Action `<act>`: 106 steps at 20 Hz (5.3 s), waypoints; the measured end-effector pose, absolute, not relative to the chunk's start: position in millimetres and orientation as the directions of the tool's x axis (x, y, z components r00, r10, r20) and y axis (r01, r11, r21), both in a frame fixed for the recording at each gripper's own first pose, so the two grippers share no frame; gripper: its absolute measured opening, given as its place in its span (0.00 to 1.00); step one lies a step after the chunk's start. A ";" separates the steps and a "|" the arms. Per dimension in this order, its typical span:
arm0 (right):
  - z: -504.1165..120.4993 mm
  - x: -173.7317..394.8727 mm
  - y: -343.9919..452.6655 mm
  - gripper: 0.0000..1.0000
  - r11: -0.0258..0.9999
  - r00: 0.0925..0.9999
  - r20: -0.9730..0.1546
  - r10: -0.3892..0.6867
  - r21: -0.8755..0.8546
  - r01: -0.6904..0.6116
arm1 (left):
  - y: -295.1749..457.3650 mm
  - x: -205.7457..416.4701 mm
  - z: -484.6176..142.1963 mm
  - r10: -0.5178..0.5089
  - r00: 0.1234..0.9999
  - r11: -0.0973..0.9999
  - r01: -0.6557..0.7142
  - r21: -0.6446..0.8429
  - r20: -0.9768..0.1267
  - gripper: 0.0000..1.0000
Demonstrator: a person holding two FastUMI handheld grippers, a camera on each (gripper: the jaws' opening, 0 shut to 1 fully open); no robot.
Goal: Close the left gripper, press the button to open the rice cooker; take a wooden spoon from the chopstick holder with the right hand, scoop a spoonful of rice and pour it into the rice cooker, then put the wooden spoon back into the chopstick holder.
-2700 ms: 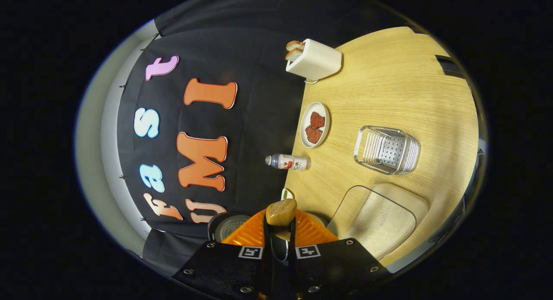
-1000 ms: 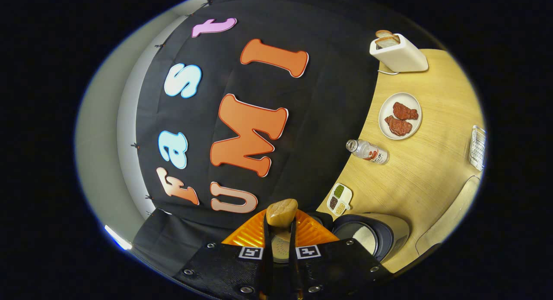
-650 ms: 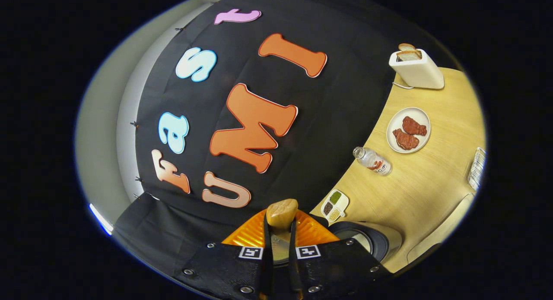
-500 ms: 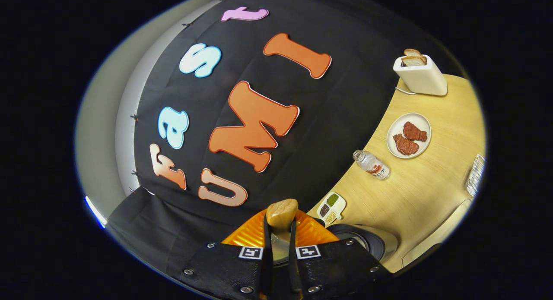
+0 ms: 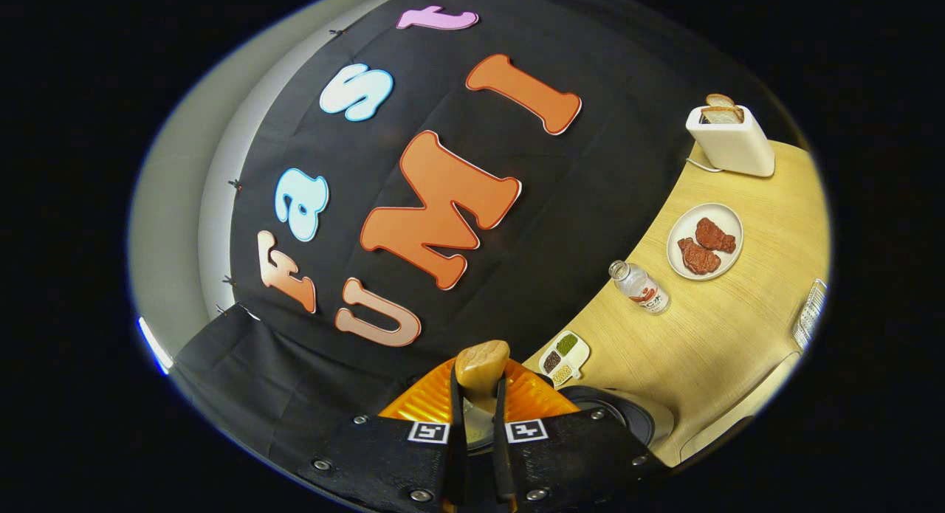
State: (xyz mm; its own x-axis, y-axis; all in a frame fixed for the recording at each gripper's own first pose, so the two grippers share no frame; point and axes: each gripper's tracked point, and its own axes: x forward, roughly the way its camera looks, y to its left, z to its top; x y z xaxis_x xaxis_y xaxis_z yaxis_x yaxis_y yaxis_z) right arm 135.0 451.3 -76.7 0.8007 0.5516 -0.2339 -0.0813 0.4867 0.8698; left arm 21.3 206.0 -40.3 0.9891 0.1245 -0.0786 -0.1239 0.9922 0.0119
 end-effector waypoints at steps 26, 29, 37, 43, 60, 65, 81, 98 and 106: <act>-58.6 125.1 463.2 0.13 0.609 0.818 -0.189 0.543 0.760 -0.228 | 207.3 14.8 -39.4 0.096 0.993 0.995 -0.098 -0.023 -0.071 1.00; -53.0 123.9 465.5 0.13 0.636 0.823 -0.176 0.541 0.725 -0.263 | 209.9 13.9 -40.3 0.094 0.993 0.995 -0.096 -0.023 -0.070 1.00; -40.6 118.5 473.9 0.13 0.671 0.819 -0.150 0.554 0.663 -0.332 | 207.6 14.4 -40.3 0.086 0.994 0.996 -0.088 -0.030 -0.066 1.00; -32.9 113.8 479.7 0.13 0.680 0.810 -0.134 0.571 0.629 -0.376 | 206.3 15.4 -39.8 0.084 0.994 0.996 -0.085 -0.018 -0.065 1.00; -37.6 90.4 514.6 0.13 0.733 0.754 -0.097 0.650 0.344 -0.587 | 209.3 15.8 -45.5 0.090 0.993 0.996 -0.091 -0.015 -0.075 1.00; -35.9 80.5 522.7 0.13 0.716 0.728 -0.089 0.680 0.292 -0.634 | 209.8 14.7 -47.7 0.091 0.993 0.996 -0.092 -0.016 -0.081 1.00; -29.9 82.0 453.4 0.13 0.743 0.754 -0.085 0.651 0.275 -0.610 | 193.4 16.1 -37.6 0.073 0.996 0.994 -0.077 -0.080 -0.055 0.96; -84.6 84.4 221.3 0.13 0.891 0.906 -0.160 0.392 0.312 -0.331 | 122.8 44.1 -25.8 0.006 0.999 0.998 -0.009 -0.062 -0.039 0.99; -166.6 69.8 165.2 0.13 0.899 0.905 -0.266 0.333 0.379 -0.220 | 97.9 35.7 -23.0 0.030 0.999 1.000 -0.029 0.011 -0.036 1.00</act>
State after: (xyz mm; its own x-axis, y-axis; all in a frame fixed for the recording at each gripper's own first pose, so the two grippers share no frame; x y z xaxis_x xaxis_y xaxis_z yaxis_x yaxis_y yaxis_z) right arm 69.8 165.2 -166.6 0.9047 0.3333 -0.2655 -0.2201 0.8990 0.3785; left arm 35.7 97.9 -23.0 0.9989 0.0296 -0.0361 -0.0292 0.9995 0.0106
